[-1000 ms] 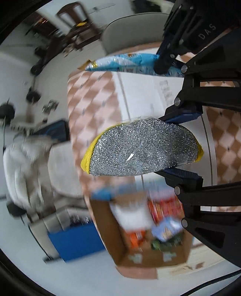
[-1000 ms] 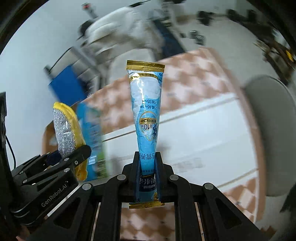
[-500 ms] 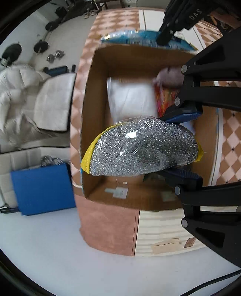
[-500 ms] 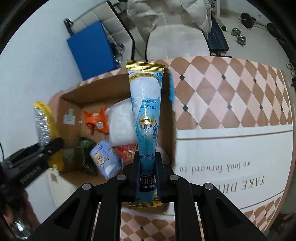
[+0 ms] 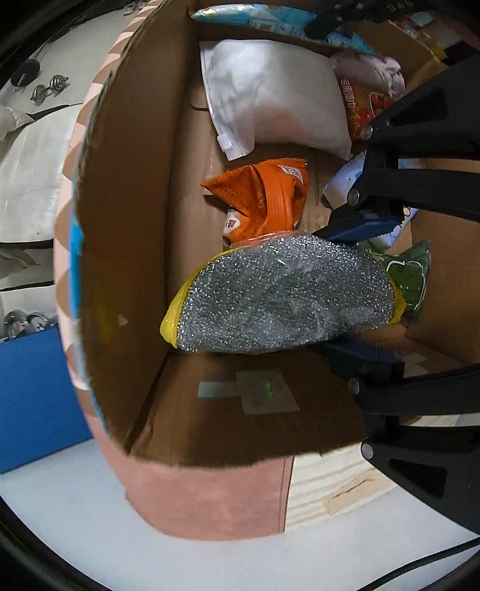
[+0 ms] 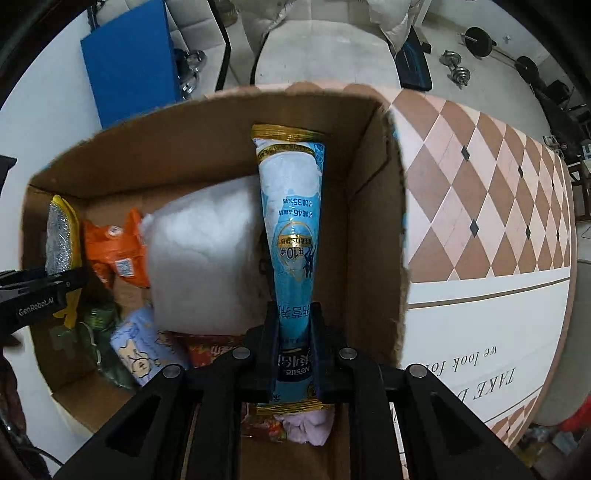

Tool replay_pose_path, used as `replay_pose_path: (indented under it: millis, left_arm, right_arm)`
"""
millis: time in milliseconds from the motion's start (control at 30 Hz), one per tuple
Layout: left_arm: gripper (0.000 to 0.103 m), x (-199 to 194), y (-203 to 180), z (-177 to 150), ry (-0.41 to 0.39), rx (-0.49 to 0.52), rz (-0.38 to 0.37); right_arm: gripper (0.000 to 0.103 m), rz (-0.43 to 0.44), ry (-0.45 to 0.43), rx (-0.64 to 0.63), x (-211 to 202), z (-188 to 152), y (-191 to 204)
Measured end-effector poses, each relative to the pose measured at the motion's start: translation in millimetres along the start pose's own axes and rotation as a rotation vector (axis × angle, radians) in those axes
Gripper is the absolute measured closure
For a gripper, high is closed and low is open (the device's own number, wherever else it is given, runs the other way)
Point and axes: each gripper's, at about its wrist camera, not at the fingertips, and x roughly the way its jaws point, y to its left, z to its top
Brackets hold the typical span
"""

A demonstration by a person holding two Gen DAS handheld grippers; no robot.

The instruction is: Organize snacks

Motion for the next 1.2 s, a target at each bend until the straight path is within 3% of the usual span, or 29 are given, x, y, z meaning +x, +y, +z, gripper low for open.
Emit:
replay_pose_path:
  millis: [100, 133, 167, 267, 300, 367, 433, 633, 867, 1200]
  left_arm:
    - [0.044, -6, 2, -3, -0.014, -0.028, -0.044]
    - [0.034, -10, 2, -5, -0.026, -0.028, -0.055]
    - [0.026, -15, 2, -8, -0.043, -0.031, -0.061]
    - [0.024, -30, 4, -19, -0.084, -0.036, -0.065]
    - [0.024, -34, 7, -23, -0.100, -0.042, -0.068]
    - [0.007, -47, 7, -33, -0.136, -0.047, -0.082]
    - [0.004, -59, 7, -47, -0.177, -0.046, -0.088]
    - [0.001, -87, -4, -93, -0.291, -0.048, -0.088]
    - [0.001, -88, -9, -127, -0.364, -0.098, -0.074]
    - [0.001, -99, -16, -155, -0.396, -0.113, -0.056]
  right_arm:
    - [0.063, -0.008, -0.008, 0.004, -2, -1, 0]
    - [0.049, -0.009, -0.017, 0.006, -4, -2, 0]
    - [0.046, 0.015, -0.029, 0.009, -9, -2, -1]
    - [0.035, 0.030, -0.068, 0.006, -29, -5, 0]
    - [0.034, 0.031, -0.076, 0.001, -33, -6, 1]
    - [0.034, 0.044, -0.085, -0.007, -44, -10, 0]
    - [0.031, 0.053, -0.086, -0.017, -52, -15, 0]
    - [0.000, 0.038, -0.086, -0.055, -59, -40, 5]
    - [0.000, 0.008, -0.124, -0.053, -65, -72, 6]
    - [0.000, 0.022, -0.163, -0.021, -81, -94, 0]
